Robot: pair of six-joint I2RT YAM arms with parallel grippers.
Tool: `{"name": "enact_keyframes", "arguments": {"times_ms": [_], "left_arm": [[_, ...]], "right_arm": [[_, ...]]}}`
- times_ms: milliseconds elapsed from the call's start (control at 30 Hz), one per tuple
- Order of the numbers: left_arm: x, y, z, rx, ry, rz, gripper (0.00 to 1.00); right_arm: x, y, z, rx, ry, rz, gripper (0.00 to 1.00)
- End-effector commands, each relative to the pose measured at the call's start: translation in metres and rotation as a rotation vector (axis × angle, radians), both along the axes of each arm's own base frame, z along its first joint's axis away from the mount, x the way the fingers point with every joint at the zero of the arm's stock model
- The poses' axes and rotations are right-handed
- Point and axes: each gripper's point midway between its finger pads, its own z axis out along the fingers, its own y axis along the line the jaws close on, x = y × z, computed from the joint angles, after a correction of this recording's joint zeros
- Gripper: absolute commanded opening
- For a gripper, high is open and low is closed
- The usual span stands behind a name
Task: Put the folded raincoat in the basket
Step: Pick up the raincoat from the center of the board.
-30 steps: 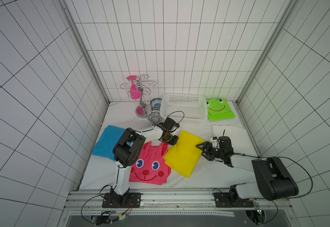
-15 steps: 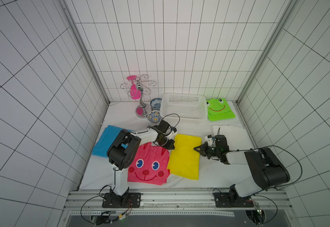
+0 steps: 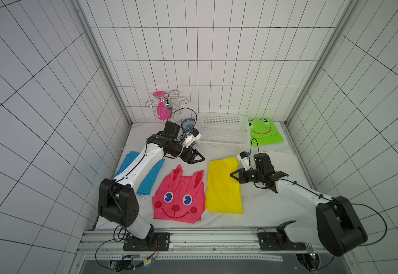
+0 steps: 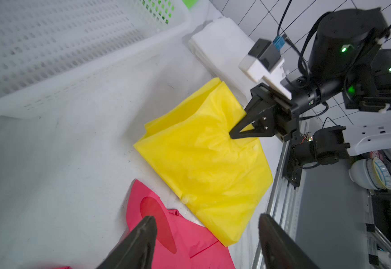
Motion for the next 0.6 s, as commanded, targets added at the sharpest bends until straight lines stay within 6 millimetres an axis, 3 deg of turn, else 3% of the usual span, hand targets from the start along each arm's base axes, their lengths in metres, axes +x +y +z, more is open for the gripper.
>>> {"name": "enact_keyframes", "arguments": {"times_ms": [0,133,267,400,567], "left_arm": [[-0.025,0.000,0.010,-0.006,-0.126,-0.209,0.81],[-0.046,-0.006,0.004,-0.095,-0.338,-0.461,0.98],[-0.045,-0.019,-0.009,-0.123,-0.391,-0.549,0.98],[-0.058,-0.036,-0.029,-0.107,-0.350,-0.615,0.98],[-0.058,-0.054,-0.058,-0.127,-0.320,-0.585,0.98]], "right_arm": [[-0.013,0.007,0.015,-0.126,-0.176,0.205,0.00],[-0.031,0.016,0.023,-0.207,-0.289,0.414,0.00],[-0.031,0.017,0.026,-0.270,-0.403,0.501,0.00],[-0.034,0.016,0.033,-0.297,-0.496,0.564,0.00],[-0.041,0.013,0.041,-0.285,-0.572,0.614,0.00]]}}
